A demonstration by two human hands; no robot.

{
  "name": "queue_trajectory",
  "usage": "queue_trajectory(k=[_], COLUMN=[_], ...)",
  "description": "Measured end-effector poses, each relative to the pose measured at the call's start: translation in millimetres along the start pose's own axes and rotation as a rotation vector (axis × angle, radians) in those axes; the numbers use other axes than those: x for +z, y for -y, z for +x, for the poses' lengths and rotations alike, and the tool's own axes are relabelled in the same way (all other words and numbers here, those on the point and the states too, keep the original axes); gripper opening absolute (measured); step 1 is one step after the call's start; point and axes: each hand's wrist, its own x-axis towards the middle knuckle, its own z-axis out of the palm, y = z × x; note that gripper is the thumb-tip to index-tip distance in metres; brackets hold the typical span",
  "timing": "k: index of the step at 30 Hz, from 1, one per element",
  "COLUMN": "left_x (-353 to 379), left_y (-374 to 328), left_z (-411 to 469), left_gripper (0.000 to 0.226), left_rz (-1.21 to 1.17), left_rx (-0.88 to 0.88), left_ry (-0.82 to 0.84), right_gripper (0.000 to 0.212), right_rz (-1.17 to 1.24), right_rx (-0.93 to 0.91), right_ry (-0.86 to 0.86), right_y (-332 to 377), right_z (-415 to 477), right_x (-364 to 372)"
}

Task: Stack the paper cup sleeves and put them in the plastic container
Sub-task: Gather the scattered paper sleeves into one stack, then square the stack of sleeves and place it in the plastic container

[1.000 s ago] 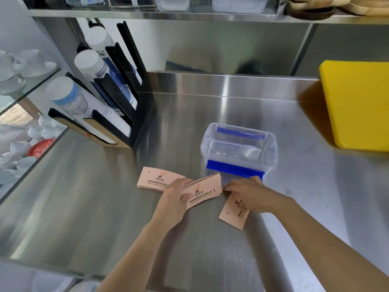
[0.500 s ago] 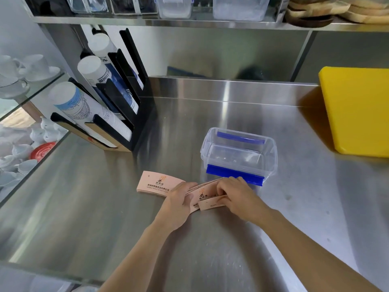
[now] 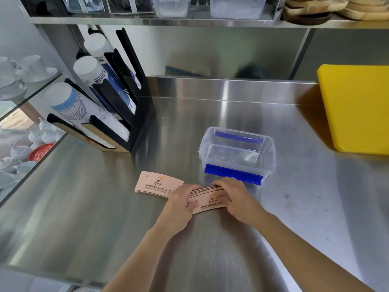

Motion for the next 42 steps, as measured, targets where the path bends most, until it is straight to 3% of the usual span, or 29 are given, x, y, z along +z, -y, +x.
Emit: queue_trajectory(k=[5,8,12,16,22,27,33,36,42], left_x=[11,19,27,29,28,30,26,24,18], left_y=[2,0,-2,-1,-6,3,10,10,7], left_z=[-11,-15,-14,-13,-12,-11,-13,-12,-15], left_gripper=[0.05,0.042,0.037,0.038,0.036,0.036,0.017,0.015,0.016], left_rz=[-0.279,-0.367,-0.544,-0.635,-0.491,-0.249,-0.093,-0.125,-0.254], left_rx=[-0.208,-0.268,-0.342,-0.344,-0.277,-0.295,-0.287,-0.297,-0.344], left_ry=[-0.152,-0.172,-0.175,-0.167,-0.033,-0.014,-0.08,-0.128,-0.237], right_gripper=[0.023,0.02,0.036,0.051,0.056,0.04,0.028,0.018,0.02], right_rz=[0.114,0.239,0.452,0.574,0.545,0.458,0.545,0.656,0.805], right_rx=[0.005,0.058,0.189,0.337,0.404,0.395,0.357,0.352,0.375], right_ry=[-0.105,-0.168,-0.282,-0.265,-0.076,-0.07,-0.097,-0.065,-0.04], right_y=[-1,-2,0,-5,-14,-26,-34,-37,-37], right_z=[-5,-6,-7,-8,-14,-18,-21,-22,-21], right_x=[3,8,10,7,11,12,2,0,-3])
